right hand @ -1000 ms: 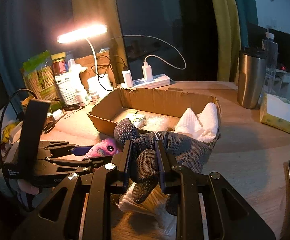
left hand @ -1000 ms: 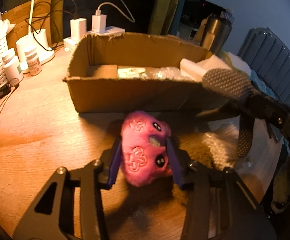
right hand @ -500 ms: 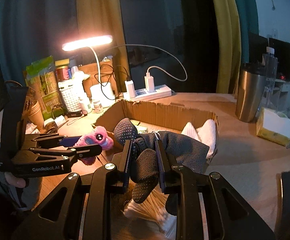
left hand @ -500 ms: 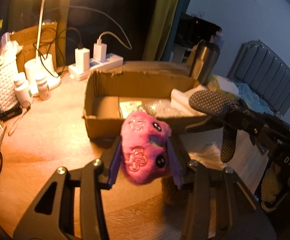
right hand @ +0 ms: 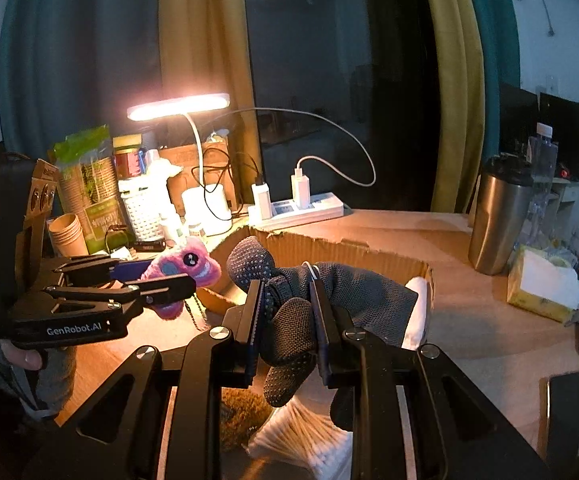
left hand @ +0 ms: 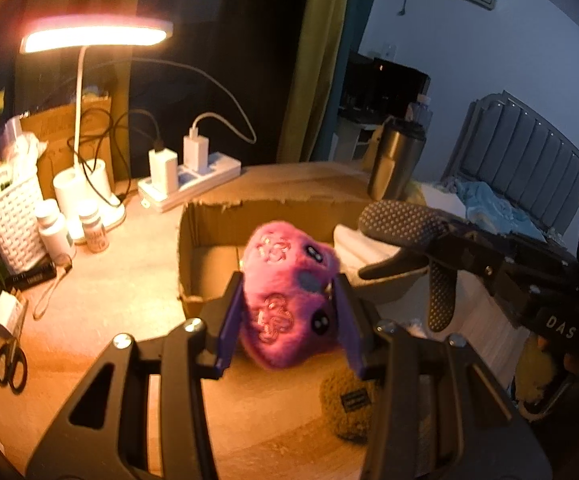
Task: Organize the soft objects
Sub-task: 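Carry the pink plush into the box with the left tool while the right tool carries the sock there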
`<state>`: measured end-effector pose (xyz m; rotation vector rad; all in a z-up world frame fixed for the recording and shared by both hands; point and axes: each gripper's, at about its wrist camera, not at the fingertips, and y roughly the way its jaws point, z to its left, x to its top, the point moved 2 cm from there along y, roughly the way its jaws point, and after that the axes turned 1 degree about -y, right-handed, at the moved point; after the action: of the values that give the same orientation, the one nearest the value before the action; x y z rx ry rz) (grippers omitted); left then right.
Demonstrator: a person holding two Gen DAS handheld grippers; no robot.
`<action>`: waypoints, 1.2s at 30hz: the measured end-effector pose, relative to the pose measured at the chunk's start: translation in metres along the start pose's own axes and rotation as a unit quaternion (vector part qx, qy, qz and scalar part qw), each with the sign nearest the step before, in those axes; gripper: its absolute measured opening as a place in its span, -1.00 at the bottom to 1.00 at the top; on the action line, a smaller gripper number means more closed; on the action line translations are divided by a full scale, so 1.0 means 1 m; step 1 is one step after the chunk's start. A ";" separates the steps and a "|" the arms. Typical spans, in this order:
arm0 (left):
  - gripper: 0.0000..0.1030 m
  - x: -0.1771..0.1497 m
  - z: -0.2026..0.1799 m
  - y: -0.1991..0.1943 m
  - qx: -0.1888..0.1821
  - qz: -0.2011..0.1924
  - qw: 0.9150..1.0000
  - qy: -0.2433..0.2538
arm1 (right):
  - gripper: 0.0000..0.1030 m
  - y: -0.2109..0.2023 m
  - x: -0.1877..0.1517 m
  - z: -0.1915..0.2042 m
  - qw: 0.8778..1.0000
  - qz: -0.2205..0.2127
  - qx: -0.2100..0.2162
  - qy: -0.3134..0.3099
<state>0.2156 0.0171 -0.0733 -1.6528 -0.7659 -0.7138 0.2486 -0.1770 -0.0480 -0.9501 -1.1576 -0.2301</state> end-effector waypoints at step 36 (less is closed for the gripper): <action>-0.13 0.017 0.038 0.071 0.057 0.009 0.998 -0.008 | -0.52 0.081 0.015 -0.042 0.999 0.042 -0.016 0.022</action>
<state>0.2845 0.0444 -0.1083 -1.5619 -0.7874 -0.6333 0.3316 -0.1544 -0.0805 -1.0151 -1.0738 -0.2025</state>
